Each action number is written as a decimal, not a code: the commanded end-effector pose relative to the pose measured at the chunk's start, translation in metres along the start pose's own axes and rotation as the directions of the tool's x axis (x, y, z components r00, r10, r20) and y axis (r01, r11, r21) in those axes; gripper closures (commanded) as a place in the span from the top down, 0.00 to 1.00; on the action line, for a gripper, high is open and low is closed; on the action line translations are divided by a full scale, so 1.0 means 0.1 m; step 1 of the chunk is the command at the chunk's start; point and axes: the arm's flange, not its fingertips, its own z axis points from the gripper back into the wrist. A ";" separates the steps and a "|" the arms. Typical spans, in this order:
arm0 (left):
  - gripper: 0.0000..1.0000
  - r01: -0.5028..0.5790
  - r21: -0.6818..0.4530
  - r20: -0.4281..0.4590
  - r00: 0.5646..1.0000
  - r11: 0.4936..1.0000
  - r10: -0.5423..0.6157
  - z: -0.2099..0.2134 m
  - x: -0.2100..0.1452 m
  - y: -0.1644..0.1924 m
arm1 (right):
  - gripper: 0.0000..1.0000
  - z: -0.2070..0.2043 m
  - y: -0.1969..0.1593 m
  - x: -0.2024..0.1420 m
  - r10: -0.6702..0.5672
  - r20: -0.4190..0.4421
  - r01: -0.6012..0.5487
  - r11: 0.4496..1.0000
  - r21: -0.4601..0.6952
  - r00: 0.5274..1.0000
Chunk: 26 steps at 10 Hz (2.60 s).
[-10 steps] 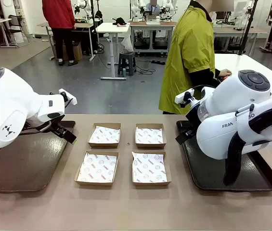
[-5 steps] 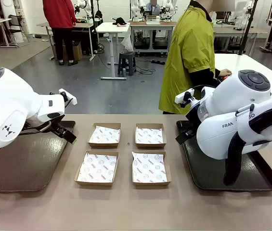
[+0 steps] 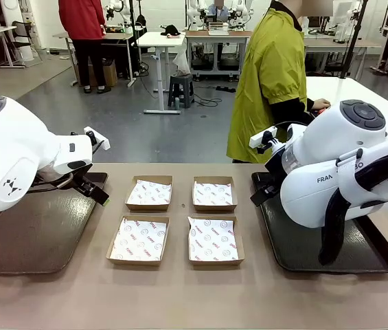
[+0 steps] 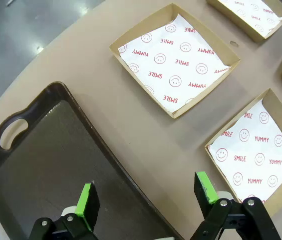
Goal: Individually package the donuts and arrange them on the tray.
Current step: Pick up one Paper togo box.
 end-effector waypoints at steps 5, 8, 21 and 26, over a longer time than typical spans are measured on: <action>1.00 0.142 0.010 0.022 0.990 0.990 -0.142 0.65 -0.72 -0.17 | 1.00 0.55 0.15 -0.59 0.021 -0.142 -0.020 1.000 0.013 0.990; 1.00 0.183 -0.040 -0.088 0.979 0.982 -0.186 1.07 -1.31 -0.19 | 1.00 1.24 0.29 -1.19 0.057 -0.253 -0.055 0.998 0.016 0.966; 1.00 -0.210 -0.847 0.071 0.866 0.489 0.495 1.15 -0.49 1.01 | 1.00 1.44 -1.18 -0.99 -0.586 -0.210 0.374 0.173 0.911 0.783; 1.00 -0.404 -0.872 -0.171 0.780 0.276 0.602 0.93 -1.17 1.66 | 1.00 1.26 -1.72 -1.57 -0.630 -0.340 0.434 -0.005 0.901 0.698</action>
